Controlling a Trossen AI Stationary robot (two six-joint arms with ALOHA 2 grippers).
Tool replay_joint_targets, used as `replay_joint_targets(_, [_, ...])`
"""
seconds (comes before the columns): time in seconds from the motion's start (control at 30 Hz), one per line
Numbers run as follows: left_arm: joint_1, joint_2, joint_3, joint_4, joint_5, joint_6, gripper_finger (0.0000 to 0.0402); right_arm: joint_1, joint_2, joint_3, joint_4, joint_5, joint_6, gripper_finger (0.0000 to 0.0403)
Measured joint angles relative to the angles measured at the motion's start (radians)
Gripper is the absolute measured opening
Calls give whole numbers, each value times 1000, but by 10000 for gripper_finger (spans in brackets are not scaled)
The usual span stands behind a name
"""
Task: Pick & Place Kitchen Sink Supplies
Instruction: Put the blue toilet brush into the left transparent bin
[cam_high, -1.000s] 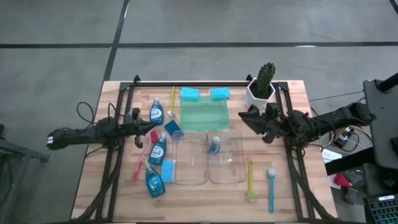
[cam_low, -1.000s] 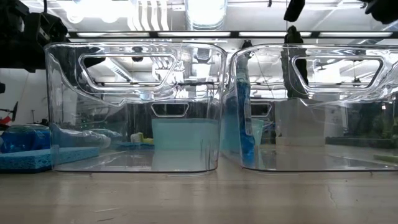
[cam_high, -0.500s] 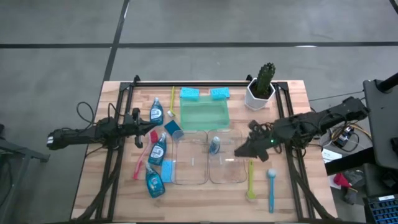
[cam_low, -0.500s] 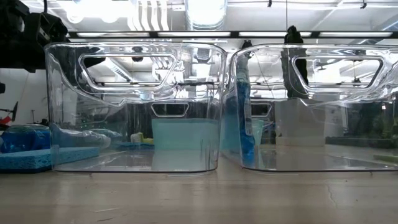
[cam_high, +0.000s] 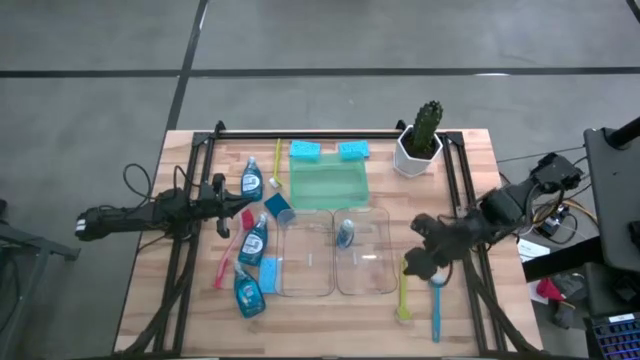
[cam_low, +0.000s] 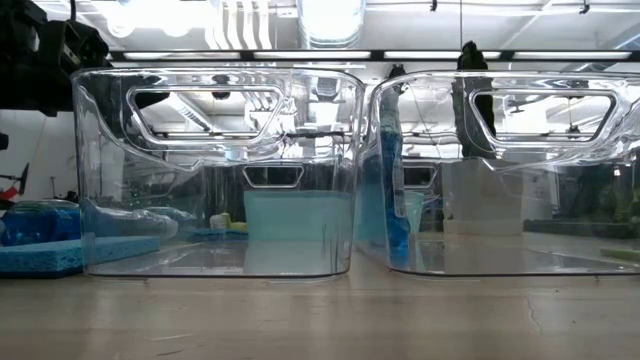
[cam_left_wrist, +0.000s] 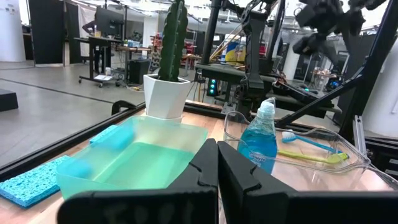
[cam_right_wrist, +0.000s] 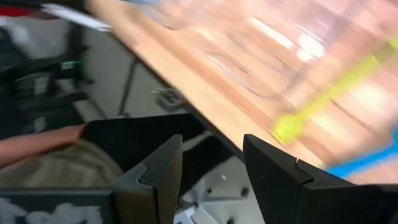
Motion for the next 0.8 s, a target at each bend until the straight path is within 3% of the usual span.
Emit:
replay_joint_targets(0.3, [0,0,0,0,0,0,0,103,132,-36,-84,-39,331,166])
replay_joint_targets(0.6, [0,0,0,0,0,0,0,196,311,-45,-244,-98,435,166])
replay_joint_targets(0.8, [0,0,0,0,0,0,0,265,349,-86,-261,-134,524,166])
